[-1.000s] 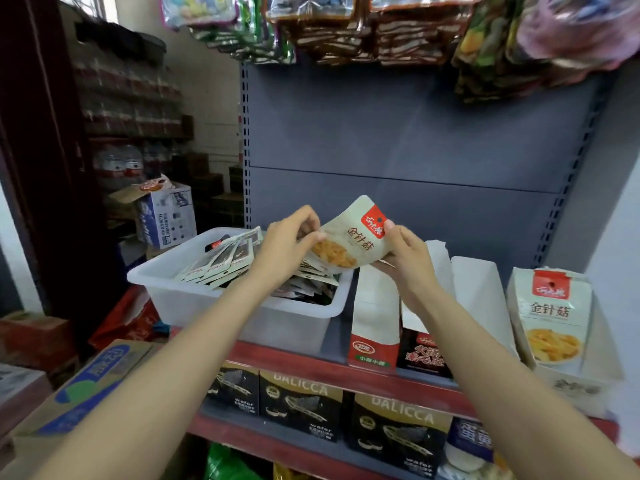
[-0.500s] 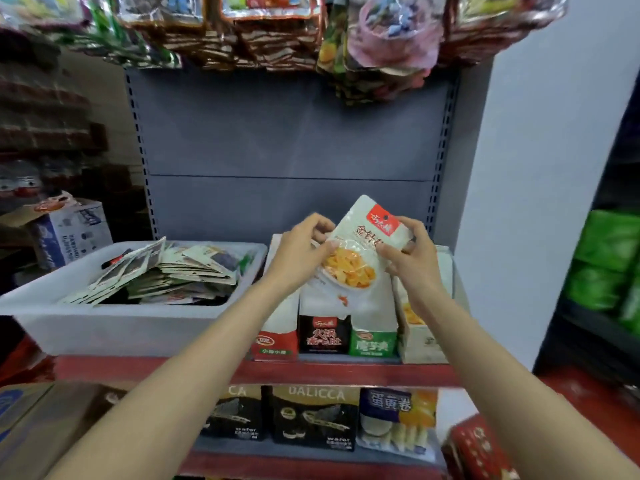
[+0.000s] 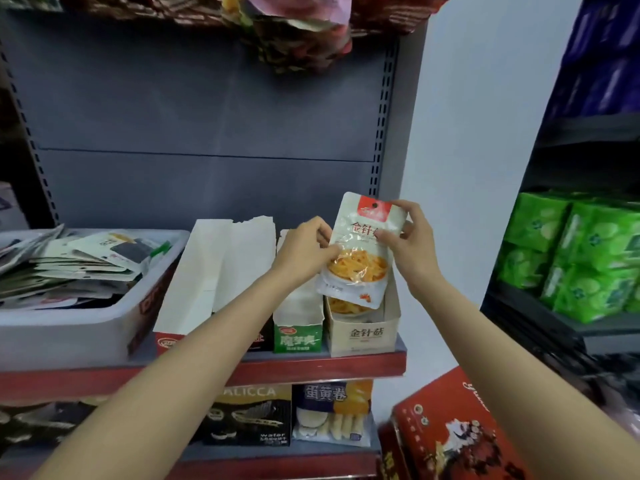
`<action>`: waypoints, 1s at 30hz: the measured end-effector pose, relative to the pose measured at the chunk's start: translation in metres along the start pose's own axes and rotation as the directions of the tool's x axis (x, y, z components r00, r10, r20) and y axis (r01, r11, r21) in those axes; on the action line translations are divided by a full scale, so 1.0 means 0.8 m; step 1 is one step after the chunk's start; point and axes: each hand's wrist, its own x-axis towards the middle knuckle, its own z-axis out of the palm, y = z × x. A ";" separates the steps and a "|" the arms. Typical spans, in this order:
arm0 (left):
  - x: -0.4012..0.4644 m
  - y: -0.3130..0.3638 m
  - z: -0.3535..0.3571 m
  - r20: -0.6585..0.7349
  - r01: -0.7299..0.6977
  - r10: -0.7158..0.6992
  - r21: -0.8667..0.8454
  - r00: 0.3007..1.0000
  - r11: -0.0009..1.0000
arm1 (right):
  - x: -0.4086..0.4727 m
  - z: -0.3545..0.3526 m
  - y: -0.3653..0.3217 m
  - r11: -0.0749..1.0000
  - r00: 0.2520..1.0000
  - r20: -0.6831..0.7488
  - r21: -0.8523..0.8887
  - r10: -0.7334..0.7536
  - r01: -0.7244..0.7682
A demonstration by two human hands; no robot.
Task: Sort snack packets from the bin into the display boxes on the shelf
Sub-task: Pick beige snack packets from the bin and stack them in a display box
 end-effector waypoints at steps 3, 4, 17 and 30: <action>0.004 -0.010 -0.002 0.002 0.001 -0.001 0.045 1.000 0.999 | 0.007 -0.002 0.008 0.999 0.999 0.045 -0.039 -0.025 0.026; 0.005 -0.012 -0.003 0.009 0.000 -0.001 0.050 1.000 0.999 | 0.010 -0.004 0.010 0.998 0.998 0.055 -0.045 -0.036 0.038; 0.012 -0.009 0.002 0.074 -0.001 -0.015 0.221 0.997 0.975 | 0.025 -0.003 0.020 0.989 0.993 0.081 -0.117 -0.085 0.094; 0.011 -0.013 0.014 -0.090 -0.140 0.165 0.233 0.982 0.962 | 0.002 0.008 0.031 0.824 0.956 0.250 -0.500 -0.157 0.266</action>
